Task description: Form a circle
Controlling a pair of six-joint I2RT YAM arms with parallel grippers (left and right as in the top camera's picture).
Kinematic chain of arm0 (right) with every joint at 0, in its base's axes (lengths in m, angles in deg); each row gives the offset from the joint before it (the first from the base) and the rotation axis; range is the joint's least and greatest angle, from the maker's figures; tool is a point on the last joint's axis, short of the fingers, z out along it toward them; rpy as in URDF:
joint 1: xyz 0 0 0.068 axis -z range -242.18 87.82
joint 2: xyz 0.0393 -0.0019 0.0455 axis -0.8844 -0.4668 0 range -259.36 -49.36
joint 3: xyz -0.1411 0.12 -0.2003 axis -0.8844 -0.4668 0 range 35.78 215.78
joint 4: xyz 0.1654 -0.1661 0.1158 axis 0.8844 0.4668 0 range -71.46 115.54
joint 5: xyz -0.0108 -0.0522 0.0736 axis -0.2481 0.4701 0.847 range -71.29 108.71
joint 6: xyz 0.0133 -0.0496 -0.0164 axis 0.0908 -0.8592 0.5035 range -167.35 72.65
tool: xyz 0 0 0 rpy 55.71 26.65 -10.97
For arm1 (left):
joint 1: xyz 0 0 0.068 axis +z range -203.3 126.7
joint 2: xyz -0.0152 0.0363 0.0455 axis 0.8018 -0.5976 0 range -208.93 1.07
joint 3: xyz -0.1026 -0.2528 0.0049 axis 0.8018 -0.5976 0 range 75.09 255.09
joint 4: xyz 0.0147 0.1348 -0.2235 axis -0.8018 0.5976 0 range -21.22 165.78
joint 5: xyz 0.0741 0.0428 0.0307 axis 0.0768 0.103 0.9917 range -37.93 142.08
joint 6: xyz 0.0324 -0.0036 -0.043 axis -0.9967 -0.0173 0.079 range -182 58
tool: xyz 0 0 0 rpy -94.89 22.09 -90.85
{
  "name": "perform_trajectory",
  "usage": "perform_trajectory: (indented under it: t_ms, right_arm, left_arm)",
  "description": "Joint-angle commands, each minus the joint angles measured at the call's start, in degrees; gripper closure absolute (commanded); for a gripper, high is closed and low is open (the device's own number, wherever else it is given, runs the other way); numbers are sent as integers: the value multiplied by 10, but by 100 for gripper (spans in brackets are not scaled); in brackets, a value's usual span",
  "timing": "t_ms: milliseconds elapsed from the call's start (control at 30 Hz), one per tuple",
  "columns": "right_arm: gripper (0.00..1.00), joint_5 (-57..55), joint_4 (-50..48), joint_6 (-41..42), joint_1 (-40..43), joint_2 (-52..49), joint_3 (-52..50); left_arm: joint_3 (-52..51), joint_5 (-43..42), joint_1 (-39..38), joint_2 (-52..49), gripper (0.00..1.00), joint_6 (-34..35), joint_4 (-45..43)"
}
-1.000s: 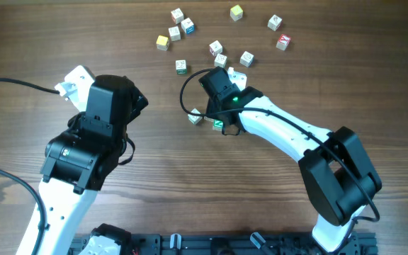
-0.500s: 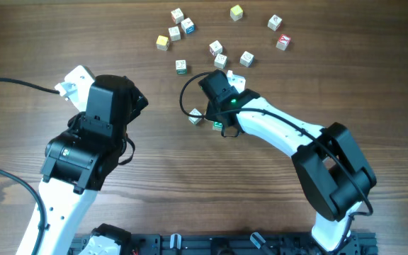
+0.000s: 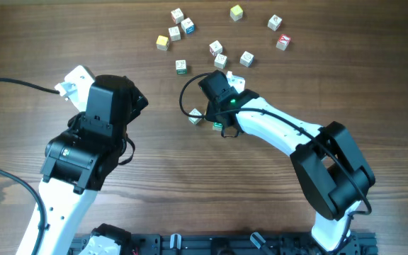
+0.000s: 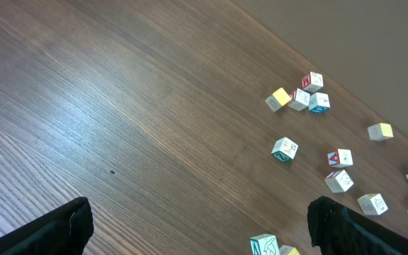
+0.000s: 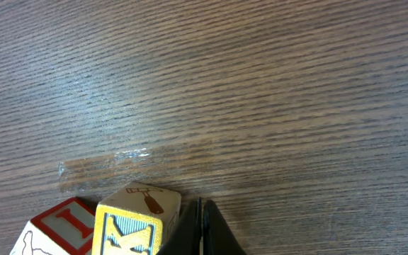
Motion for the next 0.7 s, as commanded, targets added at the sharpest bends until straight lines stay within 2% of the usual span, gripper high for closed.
perform_trajectory:
  t_ms: [0, 667]
  right_arm:
    - [96, 7, 1, -7, 1, -3, -4]
    - [96, 10, 8, -21, 1, 10, -3]
  left_arm:
    - [6, 10, 5, -1, 0, -9, -1]
    - [6, 10, 5, -1, 0, -9, -1]
